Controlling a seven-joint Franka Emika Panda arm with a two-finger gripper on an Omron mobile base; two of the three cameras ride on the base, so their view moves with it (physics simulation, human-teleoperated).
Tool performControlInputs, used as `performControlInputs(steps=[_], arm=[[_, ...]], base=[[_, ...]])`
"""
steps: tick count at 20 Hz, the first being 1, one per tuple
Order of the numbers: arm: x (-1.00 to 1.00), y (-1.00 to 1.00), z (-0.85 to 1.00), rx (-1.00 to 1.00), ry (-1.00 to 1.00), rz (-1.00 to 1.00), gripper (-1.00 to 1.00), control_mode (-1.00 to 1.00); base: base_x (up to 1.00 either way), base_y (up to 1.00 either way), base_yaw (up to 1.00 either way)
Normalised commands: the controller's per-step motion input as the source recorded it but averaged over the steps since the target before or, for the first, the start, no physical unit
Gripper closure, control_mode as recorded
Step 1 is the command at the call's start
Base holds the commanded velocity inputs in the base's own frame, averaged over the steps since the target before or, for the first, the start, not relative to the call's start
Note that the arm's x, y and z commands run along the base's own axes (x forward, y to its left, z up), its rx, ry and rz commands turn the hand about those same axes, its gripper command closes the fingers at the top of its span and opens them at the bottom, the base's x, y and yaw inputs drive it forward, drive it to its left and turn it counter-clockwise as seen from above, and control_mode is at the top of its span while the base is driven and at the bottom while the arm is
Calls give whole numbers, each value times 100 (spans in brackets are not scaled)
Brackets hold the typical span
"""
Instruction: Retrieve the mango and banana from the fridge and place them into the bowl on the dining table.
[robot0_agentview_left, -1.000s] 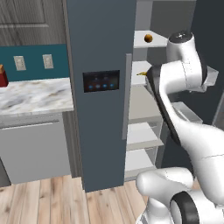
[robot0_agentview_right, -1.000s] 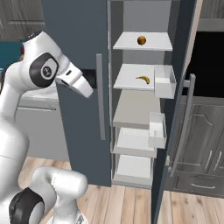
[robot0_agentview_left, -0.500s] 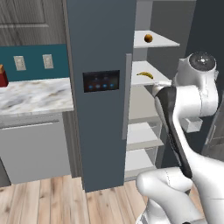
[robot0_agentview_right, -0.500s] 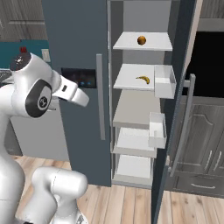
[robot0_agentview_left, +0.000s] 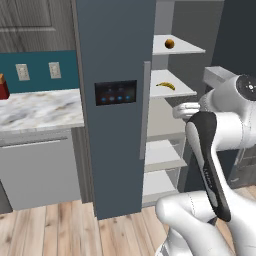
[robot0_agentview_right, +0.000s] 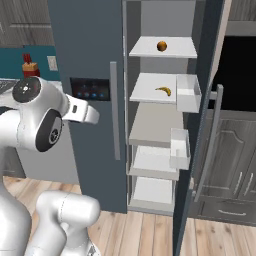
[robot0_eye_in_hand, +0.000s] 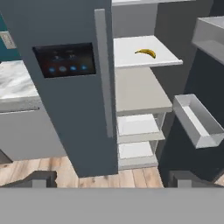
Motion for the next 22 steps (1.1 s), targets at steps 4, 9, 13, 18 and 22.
performControlInputs(steps=[4, 9, 13, 18, 22], arm=[[-7, 28, 2, 0, -4, 20, -100, -100], [0, 5, 0, 0, 1, -1, -100, -100], [0, 0, 0, 0, 5, -34, -100, -100], [0, 0, 0, 0, 1, -35, -100, -100], [0, 0, 0, 0, 0, 0, -100, 100]], base=[[0, 0, 0], [0, 0, 0], [0, 0, 0], [0, 0, 0], [0, 0, -24]])
